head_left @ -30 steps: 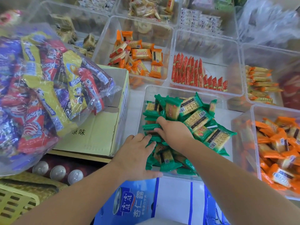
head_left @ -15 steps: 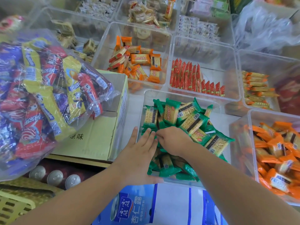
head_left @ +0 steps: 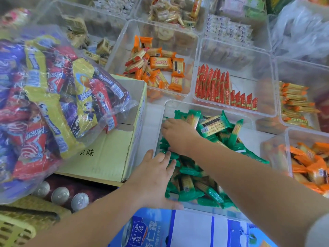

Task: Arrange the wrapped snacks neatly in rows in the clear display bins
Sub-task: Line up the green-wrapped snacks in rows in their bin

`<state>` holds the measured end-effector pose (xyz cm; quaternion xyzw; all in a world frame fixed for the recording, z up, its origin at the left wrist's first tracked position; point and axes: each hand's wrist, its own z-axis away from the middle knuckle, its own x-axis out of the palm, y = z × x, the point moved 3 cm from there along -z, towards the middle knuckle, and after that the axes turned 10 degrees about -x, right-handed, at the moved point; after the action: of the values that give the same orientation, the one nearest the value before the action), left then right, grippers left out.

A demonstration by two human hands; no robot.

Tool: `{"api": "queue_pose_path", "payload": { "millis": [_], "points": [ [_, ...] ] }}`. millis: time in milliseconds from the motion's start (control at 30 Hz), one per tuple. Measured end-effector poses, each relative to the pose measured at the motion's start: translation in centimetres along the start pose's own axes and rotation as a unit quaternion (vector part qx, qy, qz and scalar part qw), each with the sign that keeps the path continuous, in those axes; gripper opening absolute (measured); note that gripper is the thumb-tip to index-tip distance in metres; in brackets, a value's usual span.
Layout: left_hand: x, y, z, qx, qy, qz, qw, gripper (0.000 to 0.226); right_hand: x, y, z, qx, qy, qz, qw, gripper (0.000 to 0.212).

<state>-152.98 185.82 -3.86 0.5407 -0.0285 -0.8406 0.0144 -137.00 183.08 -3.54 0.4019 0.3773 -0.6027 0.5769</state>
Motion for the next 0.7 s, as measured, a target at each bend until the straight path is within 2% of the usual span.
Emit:
{"api": "queue_pose_path", "payload": {
  "millis": [67,133,233,400,567,700],
  "points": [
    [0.0,-0.1,0.1,0.005,0.005,0.003,1.0,0.137,0.9,0.9,0.7,0.007,-0.009,0.069,0.998,0.076],
    [0.0,-0.1,0.1,0.008,0.008,0.003,1.0,0.136,1.7,2.1,1.8,0.042,-0.019,0.083,0.995,0.101],
    [-0.1,0.0,0.0,0.011,0.017,0.005,1.0,0.135,2.7,2.6,2.1,0.083,-0.017,0.08,0.993,0.114],
    [-0.2,0.0,0.0,0.008,0.027,0.007,1.0,0.132,2.9,1.7,0.3,0.138,-0.008,0.091,0.986,0.116],
    [-0.4,0.0,0.0,0.004,0.015,-0.005,1.0,0.133,2.5,1.1,-0.4,0.133,-0.037,0.094,0.986,0.111],
    [-0.4,-0.1,0.0,0.002,0.012,-0.006,1.0,0.134,1.3,2.0,0.4,0.079,0.021,0.038,0.996,0.084]
  ]
}}
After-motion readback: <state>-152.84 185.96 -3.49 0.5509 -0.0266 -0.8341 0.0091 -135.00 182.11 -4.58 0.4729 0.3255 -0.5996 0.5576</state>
